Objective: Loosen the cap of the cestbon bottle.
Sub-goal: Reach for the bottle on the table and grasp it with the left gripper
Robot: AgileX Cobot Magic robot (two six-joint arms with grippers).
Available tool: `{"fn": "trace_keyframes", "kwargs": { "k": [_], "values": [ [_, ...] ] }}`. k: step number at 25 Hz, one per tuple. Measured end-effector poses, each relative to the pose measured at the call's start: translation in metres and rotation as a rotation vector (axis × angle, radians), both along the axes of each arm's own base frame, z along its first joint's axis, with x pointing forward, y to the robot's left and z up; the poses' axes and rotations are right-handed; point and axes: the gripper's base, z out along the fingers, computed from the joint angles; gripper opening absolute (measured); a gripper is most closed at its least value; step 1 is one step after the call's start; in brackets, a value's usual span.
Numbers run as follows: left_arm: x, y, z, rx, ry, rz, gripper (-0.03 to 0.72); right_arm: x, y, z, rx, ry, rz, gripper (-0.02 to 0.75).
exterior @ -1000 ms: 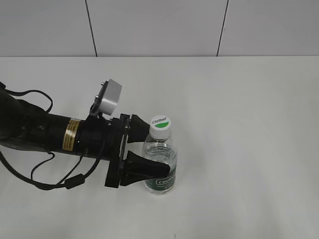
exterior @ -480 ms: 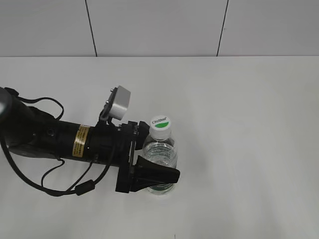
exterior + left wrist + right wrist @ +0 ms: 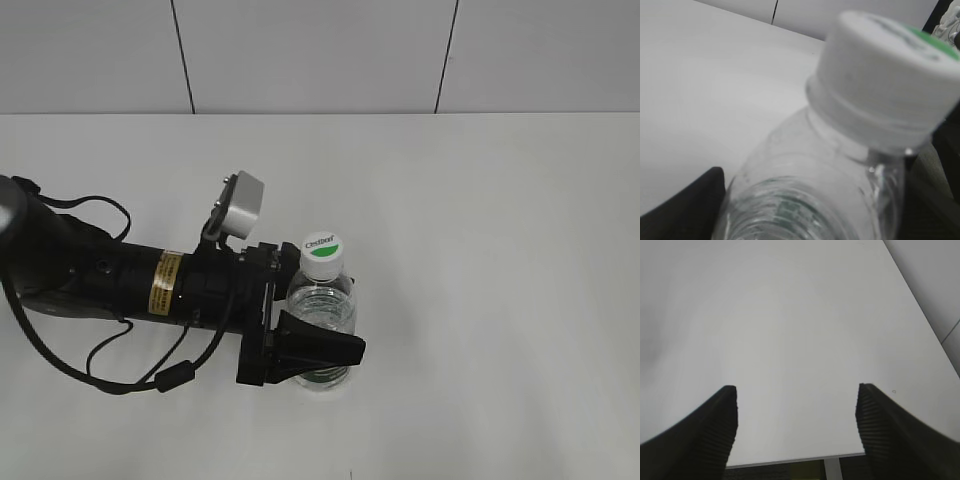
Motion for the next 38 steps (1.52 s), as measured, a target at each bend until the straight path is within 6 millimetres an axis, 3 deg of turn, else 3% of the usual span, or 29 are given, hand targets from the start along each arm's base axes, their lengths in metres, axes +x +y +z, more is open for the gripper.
{"fn": "trace_keyframes", "kwargs": {
  "k": [6,18,38],
  "values": [
    [0.0,0.0,0.0,0.0,0.004,0.001,0.581,0.0,0.0,0.0,0.0,0.0,0.0,0.561],
    [0.0004,0.0,0.0,0.0,0.004,0.006,0.471,0.0,0.0,0.0,0.0,0.0,0.0,0.561],
    [0.0011,-0.0001,0.0001,-0.001,0.005,0.013,0.465,0.0,0.0,0.0,0.0,0.0,0.0,0.561]
  ]
}}
